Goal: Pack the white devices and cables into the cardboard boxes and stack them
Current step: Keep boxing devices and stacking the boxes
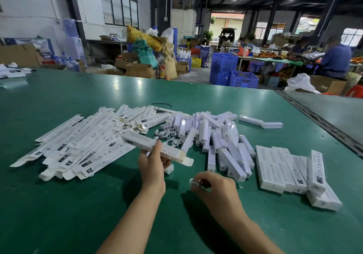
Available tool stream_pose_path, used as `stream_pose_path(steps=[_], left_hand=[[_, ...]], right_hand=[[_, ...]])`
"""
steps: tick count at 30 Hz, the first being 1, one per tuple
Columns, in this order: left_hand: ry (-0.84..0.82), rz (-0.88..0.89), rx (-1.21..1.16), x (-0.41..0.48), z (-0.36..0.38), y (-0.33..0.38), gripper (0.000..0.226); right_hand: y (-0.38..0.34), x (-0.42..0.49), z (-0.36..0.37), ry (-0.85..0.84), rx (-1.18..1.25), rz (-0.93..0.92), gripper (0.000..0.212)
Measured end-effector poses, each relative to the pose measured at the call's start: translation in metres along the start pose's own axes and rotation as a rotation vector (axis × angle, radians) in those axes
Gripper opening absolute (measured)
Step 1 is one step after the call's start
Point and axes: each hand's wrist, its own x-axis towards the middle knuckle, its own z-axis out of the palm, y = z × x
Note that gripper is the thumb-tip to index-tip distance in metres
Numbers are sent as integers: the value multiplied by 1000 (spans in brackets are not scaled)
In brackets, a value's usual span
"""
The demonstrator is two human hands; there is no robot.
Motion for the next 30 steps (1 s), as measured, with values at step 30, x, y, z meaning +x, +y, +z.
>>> stream_pose_path(steps=[30], left_hand=[[-348,96,129,-41,13,-11,39]], right_hand=[[10,12,-18,234,1198,623,22]])
